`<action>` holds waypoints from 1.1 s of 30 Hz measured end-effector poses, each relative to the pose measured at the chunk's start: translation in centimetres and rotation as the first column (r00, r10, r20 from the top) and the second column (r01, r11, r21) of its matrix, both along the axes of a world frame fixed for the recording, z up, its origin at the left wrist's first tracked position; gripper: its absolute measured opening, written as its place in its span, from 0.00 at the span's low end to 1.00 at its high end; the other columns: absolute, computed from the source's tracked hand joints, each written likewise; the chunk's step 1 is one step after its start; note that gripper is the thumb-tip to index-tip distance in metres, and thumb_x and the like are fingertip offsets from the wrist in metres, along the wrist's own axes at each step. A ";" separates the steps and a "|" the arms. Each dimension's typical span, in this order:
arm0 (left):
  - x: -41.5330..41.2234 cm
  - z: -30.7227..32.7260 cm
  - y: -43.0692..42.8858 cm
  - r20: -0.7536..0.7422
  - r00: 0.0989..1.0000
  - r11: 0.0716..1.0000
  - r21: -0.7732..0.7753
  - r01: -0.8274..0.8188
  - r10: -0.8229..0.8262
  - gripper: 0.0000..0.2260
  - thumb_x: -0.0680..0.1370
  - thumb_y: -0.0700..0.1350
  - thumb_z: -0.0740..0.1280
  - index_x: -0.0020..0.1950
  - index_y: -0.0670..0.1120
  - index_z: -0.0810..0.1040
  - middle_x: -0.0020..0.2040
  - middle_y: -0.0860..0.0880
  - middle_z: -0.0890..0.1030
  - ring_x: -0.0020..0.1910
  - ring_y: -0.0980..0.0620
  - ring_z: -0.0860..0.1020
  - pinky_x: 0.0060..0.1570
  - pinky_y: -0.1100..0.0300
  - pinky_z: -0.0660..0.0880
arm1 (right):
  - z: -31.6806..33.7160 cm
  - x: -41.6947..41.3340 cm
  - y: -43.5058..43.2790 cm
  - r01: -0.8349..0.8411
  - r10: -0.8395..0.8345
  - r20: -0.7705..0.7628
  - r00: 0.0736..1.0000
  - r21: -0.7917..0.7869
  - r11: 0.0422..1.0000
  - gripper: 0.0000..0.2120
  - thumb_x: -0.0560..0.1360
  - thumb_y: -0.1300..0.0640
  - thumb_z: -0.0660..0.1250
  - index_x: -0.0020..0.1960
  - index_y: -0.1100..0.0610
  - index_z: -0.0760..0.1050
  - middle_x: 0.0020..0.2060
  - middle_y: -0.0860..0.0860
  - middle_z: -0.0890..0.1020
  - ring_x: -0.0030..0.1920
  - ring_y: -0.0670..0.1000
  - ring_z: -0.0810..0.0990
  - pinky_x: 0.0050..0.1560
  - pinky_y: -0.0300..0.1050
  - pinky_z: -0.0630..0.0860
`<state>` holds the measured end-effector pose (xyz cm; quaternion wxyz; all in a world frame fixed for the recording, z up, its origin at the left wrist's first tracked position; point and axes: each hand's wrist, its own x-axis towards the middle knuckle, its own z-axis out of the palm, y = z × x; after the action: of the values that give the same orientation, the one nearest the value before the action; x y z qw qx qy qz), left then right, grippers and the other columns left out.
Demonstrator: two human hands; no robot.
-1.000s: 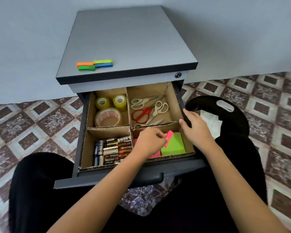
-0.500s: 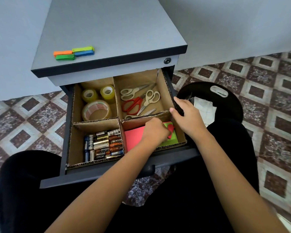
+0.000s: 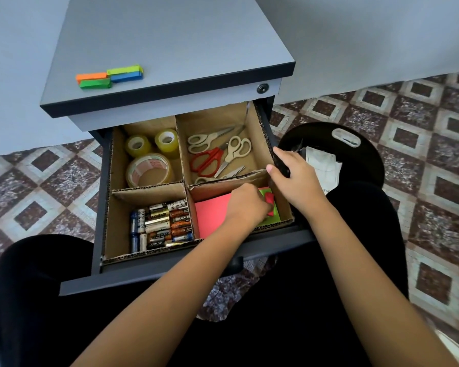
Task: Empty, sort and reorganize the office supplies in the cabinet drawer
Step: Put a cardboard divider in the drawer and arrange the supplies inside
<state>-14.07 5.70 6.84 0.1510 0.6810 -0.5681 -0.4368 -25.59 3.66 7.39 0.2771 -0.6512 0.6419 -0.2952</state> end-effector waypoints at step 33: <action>0.3 -0.5 -0.1 -0.269 0.953 0.977 0.192 -0.088 0.139 0.11 0.76 0.34 0.65 0.34 0.43 0.75 0.31 0.46 0.79 0.27 0.57 0.78 0.39 0.58 0.79 | 0.0 0.1 0.1 0.007 -0.007 0.006 1.000 0.006 1.000 0.22 0.79 0.54 0.62 0.72 0.56 0.66 0.68 0.52 0.71 0.69 0.50 0.67 0.68 0.42 0.63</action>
<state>-13.75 5.59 6.33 0.1935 0.6543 -0.4594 -0.5686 -25.49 3.77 7.37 0.2798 -0.6471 0.6444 -0.2961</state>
